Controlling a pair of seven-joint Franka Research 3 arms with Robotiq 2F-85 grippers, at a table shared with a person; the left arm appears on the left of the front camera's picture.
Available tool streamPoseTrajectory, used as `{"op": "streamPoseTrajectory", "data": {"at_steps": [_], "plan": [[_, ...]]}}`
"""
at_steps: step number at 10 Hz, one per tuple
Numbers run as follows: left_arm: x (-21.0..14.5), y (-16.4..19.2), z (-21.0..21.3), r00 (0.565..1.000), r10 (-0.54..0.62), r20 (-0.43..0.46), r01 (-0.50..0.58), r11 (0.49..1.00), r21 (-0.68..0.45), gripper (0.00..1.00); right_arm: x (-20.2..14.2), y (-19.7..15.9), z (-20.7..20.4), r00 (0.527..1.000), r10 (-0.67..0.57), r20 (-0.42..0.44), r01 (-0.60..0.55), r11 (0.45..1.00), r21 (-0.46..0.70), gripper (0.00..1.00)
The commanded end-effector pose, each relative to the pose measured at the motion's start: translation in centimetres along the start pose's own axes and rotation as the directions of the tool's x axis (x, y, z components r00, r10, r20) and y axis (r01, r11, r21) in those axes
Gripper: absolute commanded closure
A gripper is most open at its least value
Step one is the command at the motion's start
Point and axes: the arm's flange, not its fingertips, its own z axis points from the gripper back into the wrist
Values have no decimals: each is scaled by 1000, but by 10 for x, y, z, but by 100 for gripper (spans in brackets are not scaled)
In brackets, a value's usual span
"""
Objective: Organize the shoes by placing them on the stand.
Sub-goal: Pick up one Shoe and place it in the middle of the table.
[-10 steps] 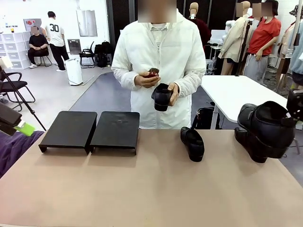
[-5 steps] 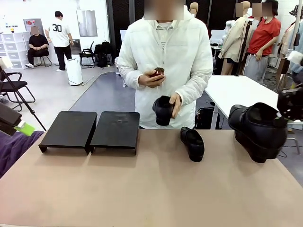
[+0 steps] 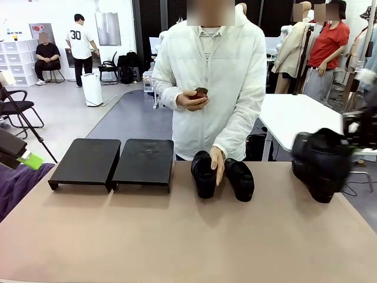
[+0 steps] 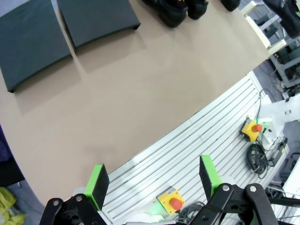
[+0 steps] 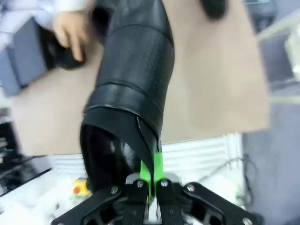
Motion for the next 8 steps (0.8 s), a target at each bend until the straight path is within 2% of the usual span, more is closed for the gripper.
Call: {"op": "streamPoseTrajectory", "data": {"at_steps": [1, 2, 4, 6, 8], "plan": [[1, 1, 2, 1000, -8, 3, 8, 1000, -20, 0, -11, -71, 51, 989, -149, 12, 149, 988, 26, 100], [1, 1, 2, 1000, -8, 3, 8, 1000, -20, 0, -26, -92, 58, 976, -215, 31, 213, 975, 57, 100], [1, 1, 2, 1000, -8, 3, 8, 1000, -20, 0, -38, -90, 45, 976, -210, 49, 206, 975, 80, 100], [1, 1, 2, 1000, -8, 3, 8, 1000, -20, 0, -38, -55, 27, 988, -151, 41, 148, 987, 67, 100], [1, 1, 2, 1000, -8, 3, 8, 1000, -20, 0, -43, 12, 6, 993, -108, -42, 111, 991, 70, 100]]}}
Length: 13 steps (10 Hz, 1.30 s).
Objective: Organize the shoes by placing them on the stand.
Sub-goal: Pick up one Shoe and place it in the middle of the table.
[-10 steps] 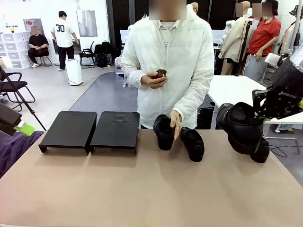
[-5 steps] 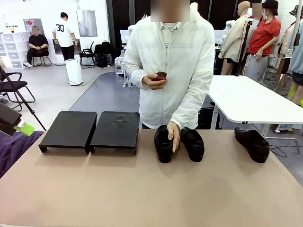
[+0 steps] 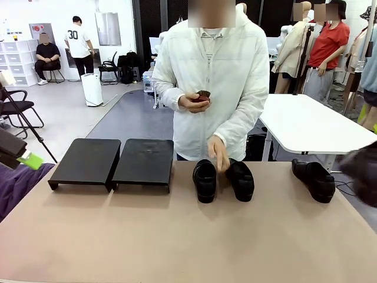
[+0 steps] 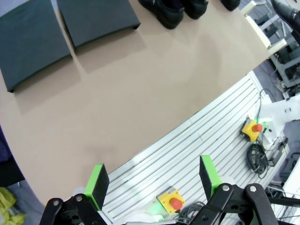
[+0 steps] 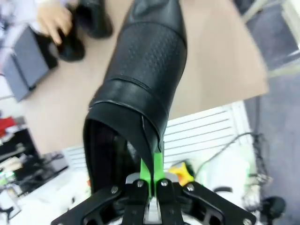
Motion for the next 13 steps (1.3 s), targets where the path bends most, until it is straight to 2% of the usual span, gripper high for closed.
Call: {"op": "streamPoseTrajectory", "data": {"at_steps": [1, 2, 4, 5, 6, 8, 9, 10, 12, 13], "plan": [[1, 1, 1, 1000, -8, 3, 8, 1000, -20, 0, -9, 72, -23, 998, 56, -29, -57, 998, -17, 100], [1, 1, 1, 1000, -8, 3, 8, 1000, -20, 0, -17, 117, -49, 986, 156, -56, -155, 988, 21, 100], [1, 1, 1, 1000, -8, 3, 8, 1000, -20, 0, -40, 196, -123, 924, 331, -191, -322, 944, 78, 100], [1, 1, 1, 1000, -8, 3, 8, 1000, -20, 0, -52, 221, -157, 915, 341, -213, -325, 939, 110, 100], [1, 1, 1, 1000, -8, 3, 8, 1000, -20, 0, -63, 237, -188, 904, 328, -274, -301, 944, 135, 100], [1, 1, 1, 1000, -8, 3, 8, 1000, -20, 0, -80, 251, -258, 922, 258, -289, -240, 966, 95, 100], [1, 1, 1, 1000, -8, 3, 8, 1000, -20, 0, -78, 252, -289, 917, 273, -290, -259, 962, 84, 100], [1, 1, 1, 1000, -8, 3, 8, 1000, -20, 0, -73, 253, -311, 895, 287, -342, -260, 958, 124, 100], [1, 1, 1, 1000, -8, 3, 8, 1000, -20, 0, -63, 254, -344, 893, 340, -295, -321, 940, 112, 100], [1, 1, 1, 1000, -8, 3, 8, 1000, -20, 0, -58, 254, -355, 886, 340, -317, -327, 940, 94, 100]]}}
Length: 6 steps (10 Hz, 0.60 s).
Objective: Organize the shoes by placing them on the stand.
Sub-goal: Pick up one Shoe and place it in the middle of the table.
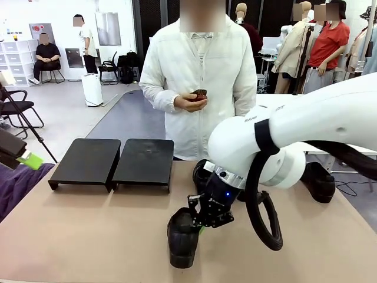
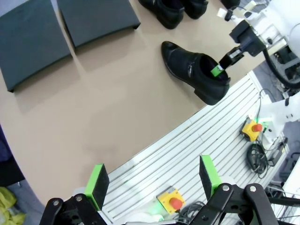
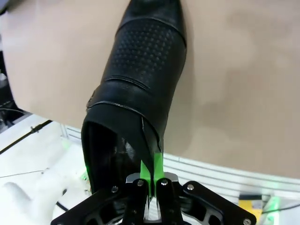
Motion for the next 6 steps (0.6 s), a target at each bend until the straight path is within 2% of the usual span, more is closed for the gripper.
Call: {"op": "streamPoseTrajectory", "data": {"at_steps": [1, 3, 5, 6], "plan": [[1, 1, 1, 1000, -8, 4, 8, 1000, -20, 0, 17, 7, -5, 996, 77, 36, -76, 997, -23, 100], [1, 1, 1, 1000, -8, 4, 8, 1000, -20, 0, 26, 2, -12, 993, 100, 54, -100, 995, -16, 100], [1, 1, 1, 1000, -8, 4, 8, 1000, -20, 0, 27, 1, -13, 995, 89, 35, -89, 996, -3, 100], [1, 1, 1, 1000, -8, 4, 8, 1000, -20, 0, 28, 0, -12, 996, 84, 10, -84, 996, 16, 90]]}}
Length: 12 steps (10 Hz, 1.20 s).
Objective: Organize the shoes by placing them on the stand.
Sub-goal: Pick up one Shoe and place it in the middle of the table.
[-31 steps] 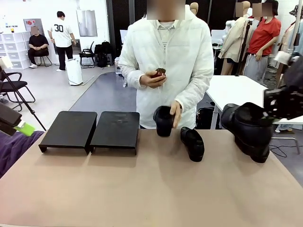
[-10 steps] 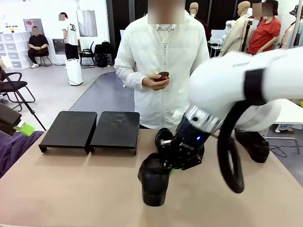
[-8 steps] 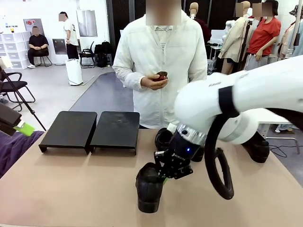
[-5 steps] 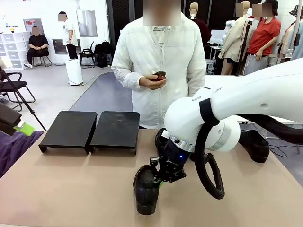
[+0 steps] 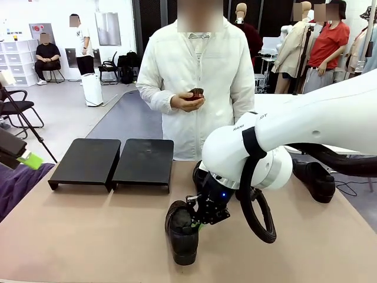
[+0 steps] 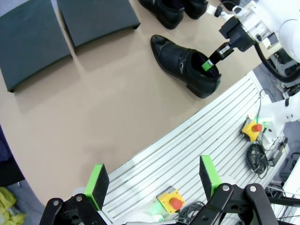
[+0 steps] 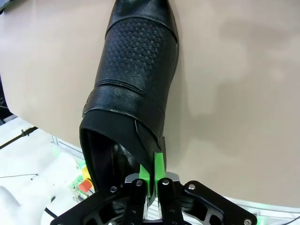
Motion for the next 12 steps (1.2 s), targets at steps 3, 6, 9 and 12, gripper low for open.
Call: {"op": "streamPoseTrajectory", "data": {"at_steps": [3, 6, 9, 12], "plan": [[1, 1, 1, 1000, -8, 4, 8, 1000, -20, 0, 2, 4, 9, 999, 4, -44, 0, 995, 96, 0], [1, 1, 1, 1000, -8, 4, 8, 1000, -20, 0, -6, -6, 89, 995, -33, -97, 55, 970, 236, 0], [1, 1, 1, 1000, -8, 4, 8, 1000, -20, 0, -24, -70, 214, 988, 30, -150, -20, 997, 73, 0], [1, 1, 1, 1000, -8, 4, 8, 1000, -20, 0, -63, -162, 329, 993, -17, -119, 33, 991, 132, 0]]}}
